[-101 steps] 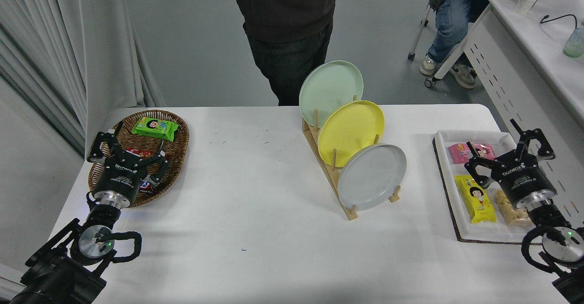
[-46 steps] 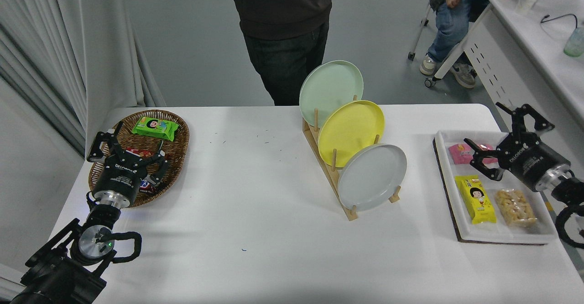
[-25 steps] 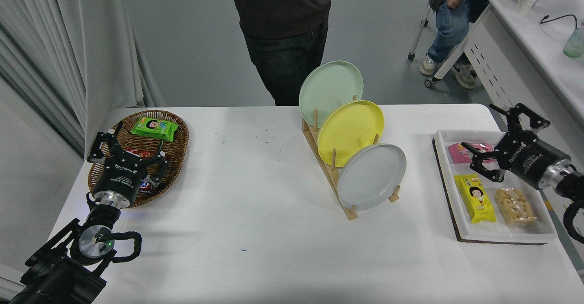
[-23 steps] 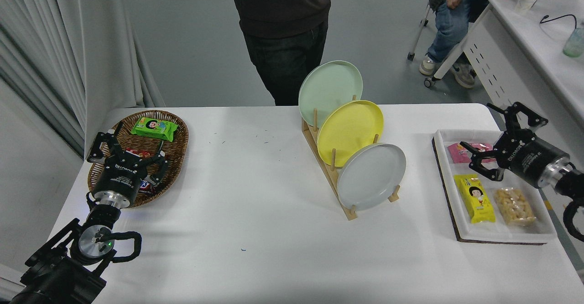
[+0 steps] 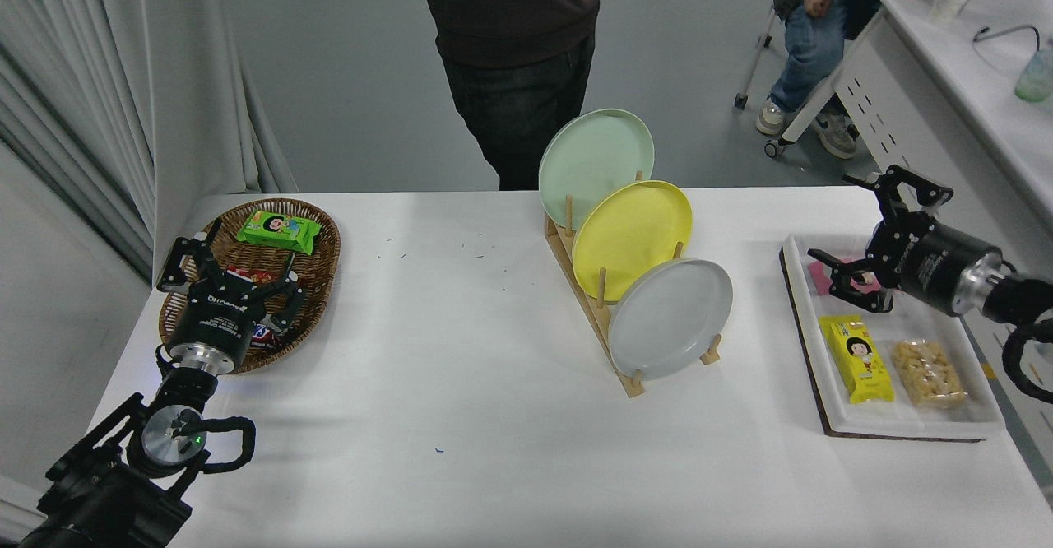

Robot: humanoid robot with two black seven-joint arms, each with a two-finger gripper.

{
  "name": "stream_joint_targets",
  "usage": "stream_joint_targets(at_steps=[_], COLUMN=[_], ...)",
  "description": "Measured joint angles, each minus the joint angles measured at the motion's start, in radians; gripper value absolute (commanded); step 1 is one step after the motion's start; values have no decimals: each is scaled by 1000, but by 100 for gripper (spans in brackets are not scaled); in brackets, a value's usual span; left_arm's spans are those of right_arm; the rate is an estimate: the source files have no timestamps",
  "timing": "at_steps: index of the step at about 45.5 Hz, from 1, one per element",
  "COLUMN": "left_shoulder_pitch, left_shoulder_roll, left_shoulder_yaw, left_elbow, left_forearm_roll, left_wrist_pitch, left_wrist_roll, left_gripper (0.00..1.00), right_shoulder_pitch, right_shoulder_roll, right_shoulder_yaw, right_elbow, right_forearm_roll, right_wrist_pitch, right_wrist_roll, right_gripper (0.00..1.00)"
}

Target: Place the plate on the table

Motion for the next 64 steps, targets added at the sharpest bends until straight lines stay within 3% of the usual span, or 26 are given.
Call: stream_joint_targets(at_steps=[43,64], left_shoulder_pitch=[0,0], left_shoulder_roll=[0,0], left_shoulder_yaw=[0,0], left_elbow=[0,0], left_forearm_roll=[0,0], left_wrist_pitch=[-1,-1], left_wrist_roll=[-1,0], left_gripper=[98,98], right_shoulder_pitch=[95,151], right_shoulder_roll=[65,73], right_shoulder_yaw=[-66,-62], right_elbow=[84,115], right_forearm_roll=[15,76], right_wrist_pitch=[-23,-60], right_wrist_roll=[-77,-320], right_gripper=[99,100])
